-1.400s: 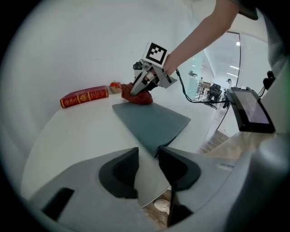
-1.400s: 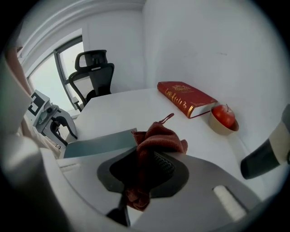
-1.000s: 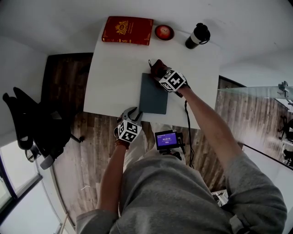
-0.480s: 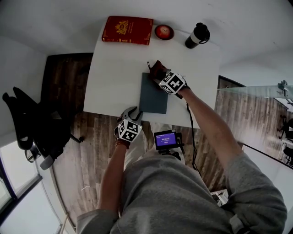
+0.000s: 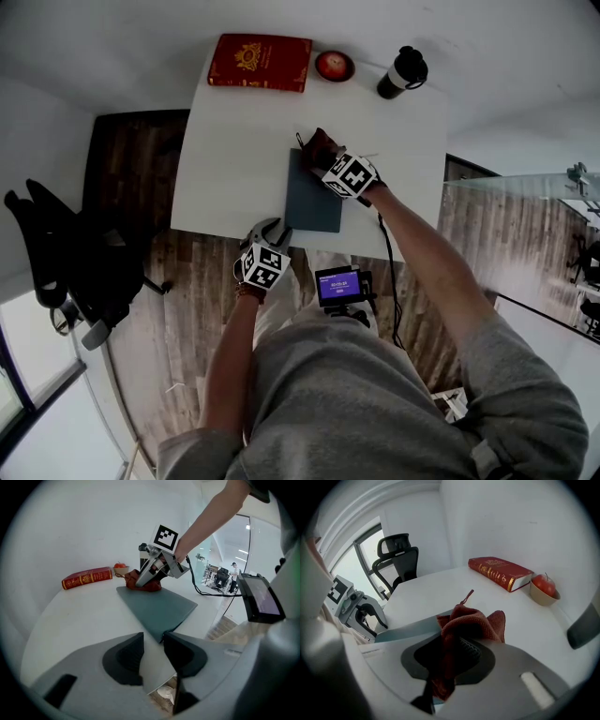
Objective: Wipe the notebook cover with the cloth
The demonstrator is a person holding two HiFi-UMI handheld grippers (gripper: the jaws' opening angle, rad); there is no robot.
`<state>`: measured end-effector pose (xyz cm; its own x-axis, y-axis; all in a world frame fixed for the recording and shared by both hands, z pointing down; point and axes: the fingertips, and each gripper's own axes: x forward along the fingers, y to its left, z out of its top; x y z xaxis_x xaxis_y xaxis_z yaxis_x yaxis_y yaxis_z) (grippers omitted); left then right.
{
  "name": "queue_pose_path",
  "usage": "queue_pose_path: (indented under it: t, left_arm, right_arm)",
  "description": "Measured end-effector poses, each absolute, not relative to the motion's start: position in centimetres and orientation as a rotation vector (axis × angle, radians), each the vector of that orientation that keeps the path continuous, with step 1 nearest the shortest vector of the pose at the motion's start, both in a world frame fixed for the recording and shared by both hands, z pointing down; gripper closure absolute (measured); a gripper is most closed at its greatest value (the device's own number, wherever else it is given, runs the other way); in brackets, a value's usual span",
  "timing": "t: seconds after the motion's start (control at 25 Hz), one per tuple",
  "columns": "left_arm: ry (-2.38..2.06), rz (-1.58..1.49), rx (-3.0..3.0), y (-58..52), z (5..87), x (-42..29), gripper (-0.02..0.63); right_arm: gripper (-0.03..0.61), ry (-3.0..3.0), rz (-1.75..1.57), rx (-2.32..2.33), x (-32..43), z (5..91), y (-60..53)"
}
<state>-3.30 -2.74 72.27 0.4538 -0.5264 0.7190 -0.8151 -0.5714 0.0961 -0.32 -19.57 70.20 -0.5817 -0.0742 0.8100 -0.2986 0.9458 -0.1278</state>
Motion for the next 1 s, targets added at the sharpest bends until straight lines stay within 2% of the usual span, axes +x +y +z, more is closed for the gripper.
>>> queue_pose_path:
  t: [1.0]
  left_arm:
    - [-1.129,0.907,2.278,-2.8,72.2,-3.3,0.482]
  right_arm:
    - [0.505,-2.194,0.313,0.192,-1.0,70.2,-15.0]
